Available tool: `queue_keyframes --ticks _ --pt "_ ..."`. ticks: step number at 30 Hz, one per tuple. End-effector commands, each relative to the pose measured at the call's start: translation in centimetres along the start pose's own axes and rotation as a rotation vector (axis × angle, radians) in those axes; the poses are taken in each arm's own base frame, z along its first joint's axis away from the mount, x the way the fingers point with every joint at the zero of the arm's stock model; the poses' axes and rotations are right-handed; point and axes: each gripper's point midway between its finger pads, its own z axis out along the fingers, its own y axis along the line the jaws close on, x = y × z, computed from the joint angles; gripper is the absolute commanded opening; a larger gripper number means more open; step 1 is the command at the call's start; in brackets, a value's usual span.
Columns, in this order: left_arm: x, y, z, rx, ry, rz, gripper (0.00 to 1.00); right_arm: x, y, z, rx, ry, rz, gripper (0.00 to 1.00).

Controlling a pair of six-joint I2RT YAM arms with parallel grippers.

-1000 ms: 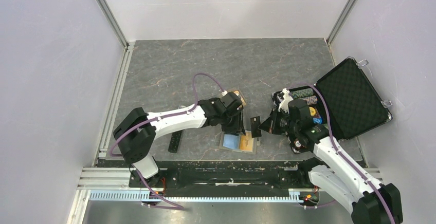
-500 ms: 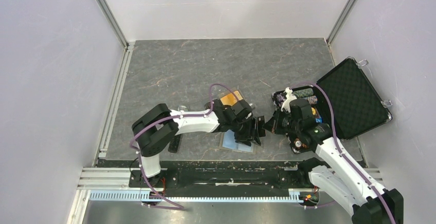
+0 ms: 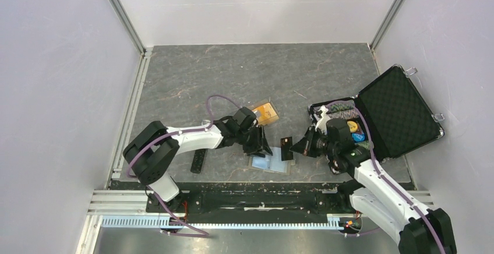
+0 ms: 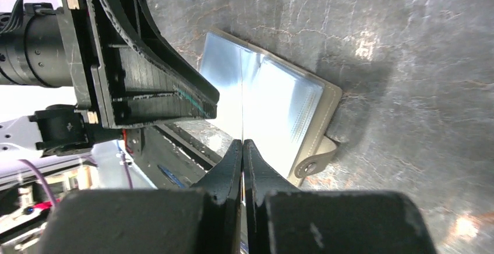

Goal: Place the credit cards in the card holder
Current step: Insert the credit card into the card holder.

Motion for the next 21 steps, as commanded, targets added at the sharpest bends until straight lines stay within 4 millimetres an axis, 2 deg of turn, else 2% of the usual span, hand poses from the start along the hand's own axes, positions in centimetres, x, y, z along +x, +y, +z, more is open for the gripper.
queue_keyframes --ticks 1,4,9,13,21 --pt "-0.2 1.0 -1.4 -0.014 -0.007 -0.013 0.43 0.3 2.1 0.9 -0.158 -0.021 0.060 0.00" --pt "-0.5 3.5 -1.9 -0.083 -0.013 -0.039 0.42 1.3 2.2 1.6 -0.193 -0.019 0.093 0.00" --pt "-0.4 6.5 -2.0 -0.202 0.007 -0.030 0.38 3.2 2.9 2.8 -0.223 0.031 0.115 0.00" --pt "-0.1 8.1 -2.1 -0.280 0.018 -0.028 0.35 3.7 2.8 3.7 -0.220 0.038 0.152 0.00" --pt "0.3 10.2 -3.0 -0.385 0.023 -0.009 0.32 4.1 0.6 4.9 -0.122 0.034 0.221 0.00"
